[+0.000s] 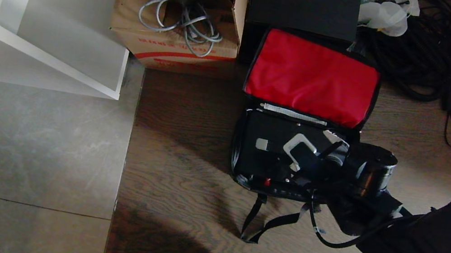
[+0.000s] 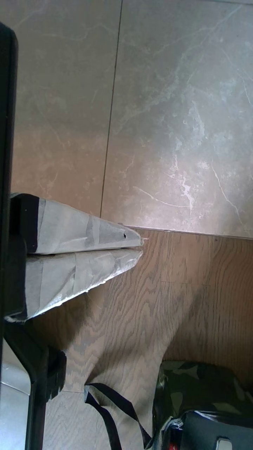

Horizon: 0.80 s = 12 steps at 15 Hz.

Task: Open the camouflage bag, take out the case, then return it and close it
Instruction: Grip the handle

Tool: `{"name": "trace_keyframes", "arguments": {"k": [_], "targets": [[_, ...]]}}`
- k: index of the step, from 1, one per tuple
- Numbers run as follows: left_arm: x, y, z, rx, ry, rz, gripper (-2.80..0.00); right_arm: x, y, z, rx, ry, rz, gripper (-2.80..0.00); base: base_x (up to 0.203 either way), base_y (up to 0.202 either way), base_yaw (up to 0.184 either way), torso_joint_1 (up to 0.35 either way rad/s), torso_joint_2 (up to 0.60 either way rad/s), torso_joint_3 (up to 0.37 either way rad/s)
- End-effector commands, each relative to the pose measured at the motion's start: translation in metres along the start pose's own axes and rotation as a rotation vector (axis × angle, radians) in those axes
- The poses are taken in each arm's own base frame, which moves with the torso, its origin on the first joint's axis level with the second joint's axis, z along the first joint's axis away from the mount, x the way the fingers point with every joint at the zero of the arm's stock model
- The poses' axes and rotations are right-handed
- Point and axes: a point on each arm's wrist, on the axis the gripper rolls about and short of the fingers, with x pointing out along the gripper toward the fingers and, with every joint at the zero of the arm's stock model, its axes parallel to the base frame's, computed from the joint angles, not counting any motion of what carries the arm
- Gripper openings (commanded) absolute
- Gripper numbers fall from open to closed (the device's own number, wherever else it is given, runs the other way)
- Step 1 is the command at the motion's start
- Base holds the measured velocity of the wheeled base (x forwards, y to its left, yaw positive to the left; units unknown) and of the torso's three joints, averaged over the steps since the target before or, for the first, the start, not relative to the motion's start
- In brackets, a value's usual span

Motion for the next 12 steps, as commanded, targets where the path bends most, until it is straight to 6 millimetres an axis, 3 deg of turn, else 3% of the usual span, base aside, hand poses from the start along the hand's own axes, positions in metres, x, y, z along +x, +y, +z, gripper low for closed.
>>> {"name": "trace_keyframes", "arguments": {"k": [1,4,7,12], "targets": [[0.001,0.0,-0.002,-0.001,0.008,0.003,-2.8,-0.011,0.008,0.002,-0.056,-0.026,0.005,0.0,0.0,0.0,0.0,0.0,0.0,0.0],[0.001,0.0,-0.002,-0.001,0.007,0.003,-2.8,-0.02,0.032,0.001,-0.159,0.038,-0.02,0.0,0.0,0.0,0.0,0.0,0.0,0.0],[0.001,0.0,-0.002,-0.001,0.008,0.002,-2.8,-0.014,0.046,-0.005,-0.178,0.082,-0.018,0.0,0.0,0.0,0.0,0.0,0.0,0.0],[0.001,0.0,-0.002,-0.001,0.007,0.003,-2.8,-0.004,0.056,-0.009,-0.18,0.087,-0.062,0.0,0.0,0.0,0.0,0.0,0.0,0.0]]}}
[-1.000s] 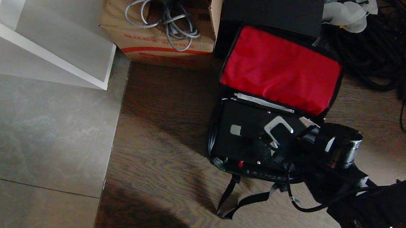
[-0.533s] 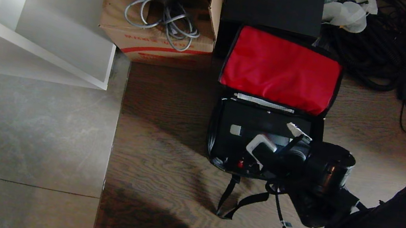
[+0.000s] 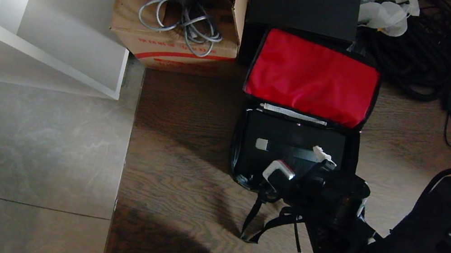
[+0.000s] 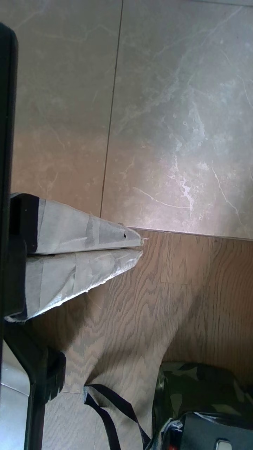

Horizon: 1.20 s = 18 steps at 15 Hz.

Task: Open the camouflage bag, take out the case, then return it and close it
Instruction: Grip the handle

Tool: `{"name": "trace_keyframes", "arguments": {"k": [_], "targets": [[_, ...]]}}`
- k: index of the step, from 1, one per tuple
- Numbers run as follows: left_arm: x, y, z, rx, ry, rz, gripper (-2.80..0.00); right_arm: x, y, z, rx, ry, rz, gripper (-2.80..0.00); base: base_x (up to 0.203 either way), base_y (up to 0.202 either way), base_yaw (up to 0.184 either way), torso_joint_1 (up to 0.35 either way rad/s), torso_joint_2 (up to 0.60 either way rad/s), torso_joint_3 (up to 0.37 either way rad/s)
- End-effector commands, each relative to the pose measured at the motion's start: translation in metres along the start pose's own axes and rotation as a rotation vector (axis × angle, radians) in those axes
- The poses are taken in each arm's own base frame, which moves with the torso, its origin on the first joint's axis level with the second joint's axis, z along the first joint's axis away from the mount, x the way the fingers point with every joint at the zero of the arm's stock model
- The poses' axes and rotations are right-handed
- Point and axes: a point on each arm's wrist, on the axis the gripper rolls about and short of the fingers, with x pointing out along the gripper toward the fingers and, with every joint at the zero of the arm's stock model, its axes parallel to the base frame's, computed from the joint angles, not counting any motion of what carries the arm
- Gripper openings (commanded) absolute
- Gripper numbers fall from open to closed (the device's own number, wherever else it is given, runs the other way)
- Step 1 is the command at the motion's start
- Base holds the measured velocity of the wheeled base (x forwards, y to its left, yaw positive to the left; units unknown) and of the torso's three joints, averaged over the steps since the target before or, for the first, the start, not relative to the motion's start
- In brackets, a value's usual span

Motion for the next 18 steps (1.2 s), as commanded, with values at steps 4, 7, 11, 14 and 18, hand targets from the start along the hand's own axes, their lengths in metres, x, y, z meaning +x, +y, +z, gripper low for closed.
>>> {"name": "trace_keyframes", "arguments": {"k": [4,7,11,14,18], "targets": [[0.001,0.0,-0.002,0.0,0.007,0.002,-2.8,0.023,-0.008,-0.005,-0.027,0.026,-0.08,0.0,0.0,0.0,0.0,0.0,0.0,0.0],[0.001,0.0,-0.002,0.0,0.008,0.001,-2.8,0.03,-0.012,-0.006,-0.069,0.033,-0.125,0.0,0.0,0.0,0.0,0.0,0.0,0.0],[0.001,0.0,-0.002,0.0,0.008,0.002,-2.8,0.043,0.001,-0.015,-0.079,0.057,-0.117,0.0,0.0,0.0,0.0,0.0,0.0,0.0],[0.001,0.0,-0.002,0.0,0.007,0.0,-2.8,0.05,0.005,-0.022,-0.082,0.081,-0.117,0.0,0.0,0.0,0.0,0.0,0.0,0.0],[0.001,0.0,-0.002,0.0,0.008,0.002,-2.8,0.06,-0.007,-0.011,-0.04,0.065,-0.179,0.0,0.0,0.0,0.0,0.0,0.0,0.0]]}}
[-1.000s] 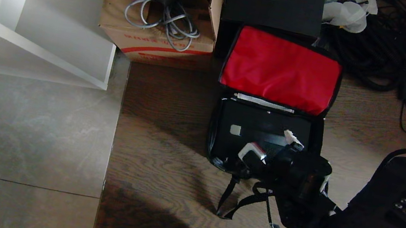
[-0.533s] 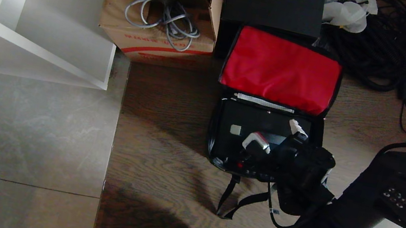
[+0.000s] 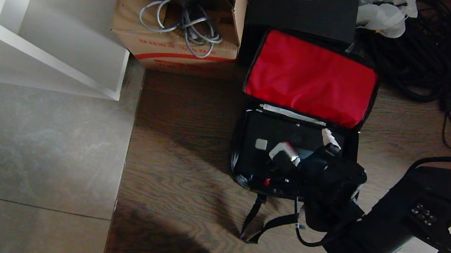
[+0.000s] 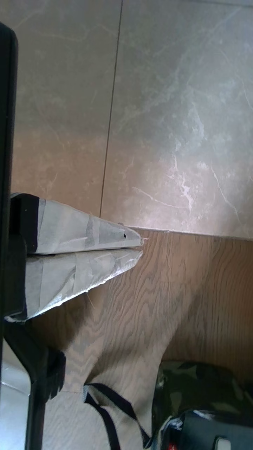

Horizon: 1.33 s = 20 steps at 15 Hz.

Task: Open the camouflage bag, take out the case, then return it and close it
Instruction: Grip the handle

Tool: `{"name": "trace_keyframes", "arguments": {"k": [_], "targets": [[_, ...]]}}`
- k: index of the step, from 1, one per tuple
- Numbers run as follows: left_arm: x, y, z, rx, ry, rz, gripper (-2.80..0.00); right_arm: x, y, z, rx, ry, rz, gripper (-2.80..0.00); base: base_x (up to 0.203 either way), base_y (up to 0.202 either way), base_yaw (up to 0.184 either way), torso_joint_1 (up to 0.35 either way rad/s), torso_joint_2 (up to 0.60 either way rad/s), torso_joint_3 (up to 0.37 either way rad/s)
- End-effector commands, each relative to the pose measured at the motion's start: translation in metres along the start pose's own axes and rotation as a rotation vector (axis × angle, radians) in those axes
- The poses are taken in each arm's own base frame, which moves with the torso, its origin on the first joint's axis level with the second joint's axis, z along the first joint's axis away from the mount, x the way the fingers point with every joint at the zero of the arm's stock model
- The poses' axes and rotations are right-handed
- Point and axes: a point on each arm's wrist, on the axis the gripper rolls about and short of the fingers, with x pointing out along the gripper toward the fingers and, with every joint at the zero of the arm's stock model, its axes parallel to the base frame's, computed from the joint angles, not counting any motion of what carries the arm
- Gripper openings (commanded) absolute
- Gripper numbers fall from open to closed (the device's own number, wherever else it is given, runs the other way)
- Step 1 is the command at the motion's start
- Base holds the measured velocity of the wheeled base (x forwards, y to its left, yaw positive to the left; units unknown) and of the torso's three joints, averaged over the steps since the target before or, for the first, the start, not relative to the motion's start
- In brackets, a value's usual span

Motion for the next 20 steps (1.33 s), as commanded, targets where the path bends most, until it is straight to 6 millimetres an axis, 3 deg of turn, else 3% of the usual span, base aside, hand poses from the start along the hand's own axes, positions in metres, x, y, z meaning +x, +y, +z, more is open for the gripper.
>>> {"name": "trace_keyframes", "arguments": {"k": [1,8,13,20], "targets": [[0.001,0.0,-0.002,-0.001,0.007,0.0,-2.8,0.005,-0.004,0.005,0.016,-0.004,-0.031,0.0,0.0,0.0,0.0,0.0,0.0,0.0],[0.001,0.0,-0.003,-0.001,0.009,-0.001,-2.8,0.015,-0.007,0.007,0.048,0.018,-0.068,0.0,0.0,0.0,0.0,0.0,0.0,0.0],[0.001,0.0,-0.002,-0.001,0.007,0.001,-2.8,0.005,0.002,-0.004,0.022,0.052,-0.022,0.0,0.0,0.0,0.0,0.0,0.0,0.0],[0.001,0.0,-0.003,-0.001,0.009,0.0,-2.8,-0.036,-0.06,0.004,0.172,0.006,0.028,0.0,0.0,0.0,0.0,0.0,0.0,0.0]]}}
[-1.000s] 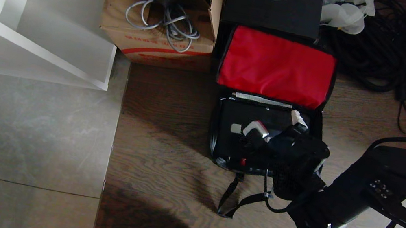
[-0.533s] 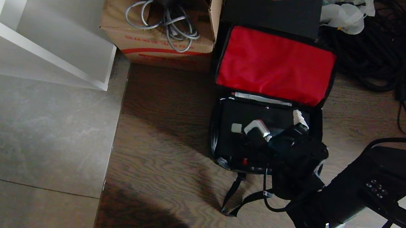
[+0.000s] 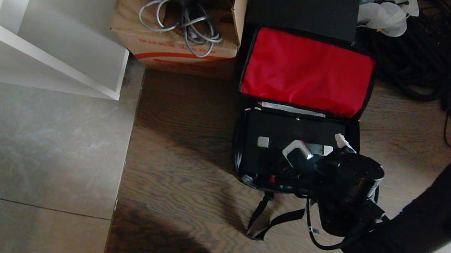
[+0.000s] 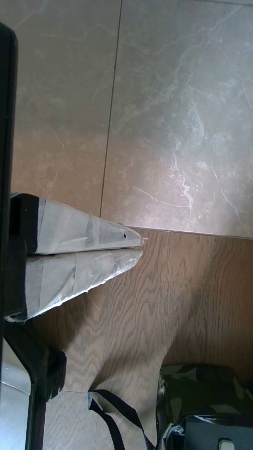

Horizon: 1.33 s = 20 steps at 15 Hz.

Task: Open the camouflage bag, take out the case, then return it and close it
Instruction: Grip the handle

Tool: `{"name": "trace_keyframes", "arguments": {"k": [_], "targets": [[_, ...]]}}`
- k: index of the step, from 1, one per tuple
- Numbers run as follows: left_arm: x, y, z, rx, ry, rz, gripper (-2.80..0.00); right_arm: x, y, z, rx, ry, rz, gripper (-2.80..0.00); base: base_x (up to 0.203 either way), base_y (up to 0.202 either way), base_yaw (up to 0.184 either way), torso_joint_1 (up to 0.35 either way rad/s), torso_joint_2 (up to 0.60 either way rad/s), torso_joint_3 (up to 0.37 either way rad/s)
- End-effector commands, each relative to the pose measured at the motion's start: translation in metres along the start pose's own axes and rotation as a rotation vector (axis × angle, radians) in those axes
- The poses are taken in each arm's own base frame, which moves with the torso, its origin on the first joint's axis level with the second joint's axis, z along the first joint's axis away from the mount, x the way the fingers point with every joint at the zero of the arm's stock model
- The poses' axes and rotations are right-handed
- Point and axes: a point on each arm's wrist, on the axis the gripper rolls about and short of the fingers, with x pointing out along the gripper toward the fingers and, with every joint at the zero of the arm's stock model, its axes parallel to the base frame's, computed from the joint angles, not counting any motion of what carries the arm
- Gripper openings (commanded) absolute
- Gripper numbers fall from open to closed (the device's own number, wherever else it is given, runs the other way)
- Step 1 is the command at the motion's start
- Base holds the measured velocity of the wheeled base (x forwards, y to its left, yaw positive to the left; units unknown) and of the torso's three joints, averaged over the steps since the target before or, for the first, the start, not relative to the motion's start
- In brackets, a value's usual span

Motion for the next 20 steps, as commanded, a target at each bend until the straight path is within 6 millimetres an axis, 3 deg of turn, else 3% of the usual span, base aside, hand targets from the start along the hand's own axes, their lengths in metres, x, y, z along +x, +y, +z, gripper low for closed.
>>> {"name": "trace_keyframes", "arguments": {"k": [1,5,8,11,14,17,20], "targets": [[0.001,0.0,-0.002,-0.001,0.007,0.001,-2.8,-0.021,-0.037,0.013,0.096,-0.028,-0.005,0.0,0.0,0.0,0.0,0.0,0.0,0.0],[0.001,0.0,-0.002,-0.001,0.008,0.001,-2.8,-0.043,-0.069,0.009,0.148,0.013,0.105,0.0,0.0,0.0,0.0,0.0,0.0,0.0],[0.001,0.0,-0.002,-0.001,0.008,0.002,-2.8,-0.05,-0.065,-0.022,0.269,-0.025,0.511,0.0,0.0,0.0,0.0,0.0,0.0,0.0],[0.001,0.0,-0.002,-0.001,0.008,0.001,-2.8,-0.041,-0.081,-0.066,0.441,0.029,0.8,0.0,0.0,0.0,0.0,0.0,0.0,0.0],[0.001,0.0,-0.002,-0.001,0.008,0.001,-2.8,-0.027,-0.077,-0.083,0.671,0.072,0.958,0.0,0.0,0.0,0.0,0.0,0.0,0.0],[0.001,0.0,-0.002,-0.001,0.008,0.001,-2.8,-0.013,-0.069,-0.093,0.737,0.11,1.0,0.0,0.0,0.0,0.0,0.0,0.0,0.0],[0.001,0.0,-0.002,-0.001,0.008,0.002,-2.8,-0.008,-0.065,-0.095,0.76,0.015,1.103,0.0,0.0,0.0,0.0,0.0,0.0,0.0]]}}
